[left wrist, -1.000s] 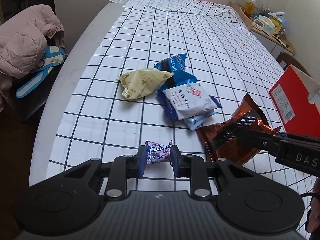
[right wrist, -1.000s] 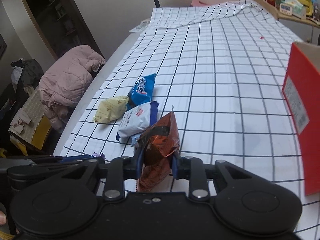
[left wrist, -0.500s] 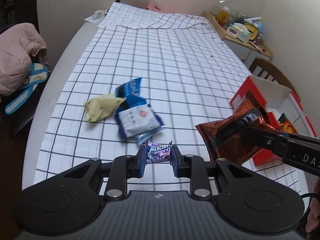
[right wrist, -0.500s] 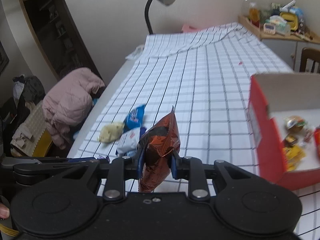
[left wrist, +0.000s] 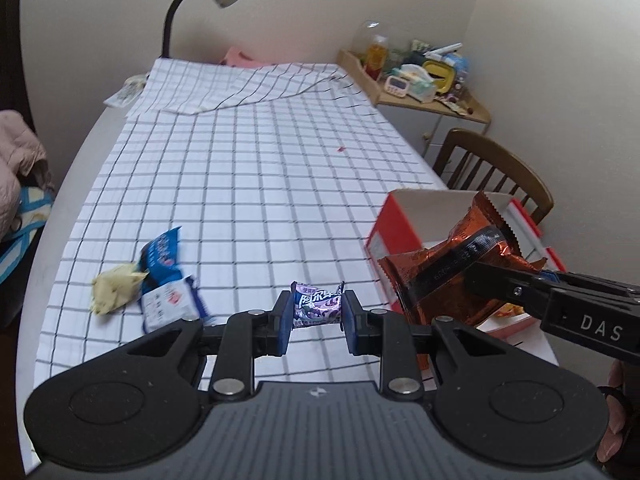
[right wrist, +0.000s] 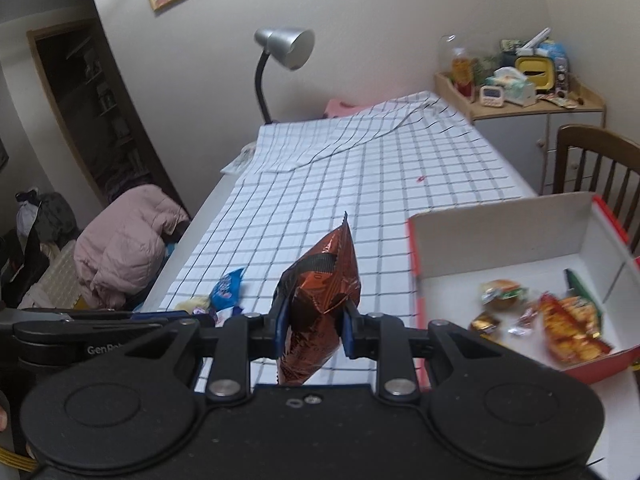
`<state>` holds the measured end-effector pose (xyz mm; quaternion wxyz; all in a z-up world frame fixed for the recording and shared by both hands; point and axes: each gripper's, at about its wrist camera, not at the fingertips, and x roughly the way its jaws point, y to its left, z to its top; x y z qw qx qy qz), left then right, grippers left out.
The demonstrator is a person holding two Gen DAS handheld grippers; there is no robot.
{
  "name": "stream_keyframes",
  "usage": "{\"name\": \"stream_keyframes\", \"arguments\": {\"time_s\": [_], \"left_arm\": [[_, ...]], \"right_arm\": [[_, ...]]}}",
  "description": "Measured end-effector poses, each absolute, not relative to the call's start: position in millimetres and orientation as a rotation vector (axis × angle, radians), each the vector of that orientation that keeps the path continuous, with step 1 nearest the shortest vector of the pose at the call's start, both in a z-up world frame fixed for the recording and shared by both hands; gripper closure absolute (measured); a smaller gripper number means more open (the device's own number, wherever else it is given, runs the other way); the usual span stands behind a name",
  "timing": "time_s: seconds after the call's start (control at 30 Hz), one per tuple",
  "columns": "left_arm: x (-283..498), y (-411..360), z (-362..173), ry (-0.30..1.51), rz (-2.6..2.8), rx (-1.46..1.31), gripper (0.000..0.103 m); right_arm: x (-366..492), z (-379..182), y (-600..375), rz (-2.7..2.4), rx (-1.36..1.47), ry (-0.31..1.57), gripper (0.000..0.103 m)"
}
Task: Organize snacks
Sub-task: 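Carry the purple candy and chip bag into the box and open both tools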
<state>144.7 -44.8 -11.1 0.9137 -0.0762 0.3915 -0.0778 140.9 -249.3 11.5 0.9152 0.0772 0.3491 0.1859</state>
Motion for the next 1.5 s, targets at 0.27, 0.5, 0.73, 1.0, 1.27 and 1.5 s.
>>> {"name": "stream_keyframes", "arguments": {"time_s": [0.27, 0.5, 0.73, 1.0, 1.27, 1.5], "left_arm": [[162.0, -106.1, 10.2, 0.769, -0.221, -0.131, 0.078], [183.3, -156.1, 12.5, 0.777, -0.256, -0.114, 0.078], [214.8, -193.7, -3.4, 0.836, -0.273, -0.119, 0.078], [251.8, -222.4, -36.1, 0.918, -0.219, -0.101, 0.078], [290.1, -240.1, -61.6, 0.973, -0.156, -0.084, 0.078], [308.6, -251.9, -90.1, 1.033, -0.134, -0.060, 0.078]], "right_arm": [[150.2, 23.6, -302.9, 0.331, 0.158, 0.691, 0.078], [163.8, 23.0, -348.1, 0.286, 0.172, 0.691, 0.078], [186.7, 10.1, -393.1, 0.240, 0.189, 0.712, 0.079], [220.2, -20.7, -430.0, 0.207, 0.240, 0.758, 0.079], [261.4, -47.8, -445.6, 0.199, 0.280, 0.793, 0.079], [281.6, -71.9, -448.5, 0.203, 0.272, 0.846, 0.080]]}}
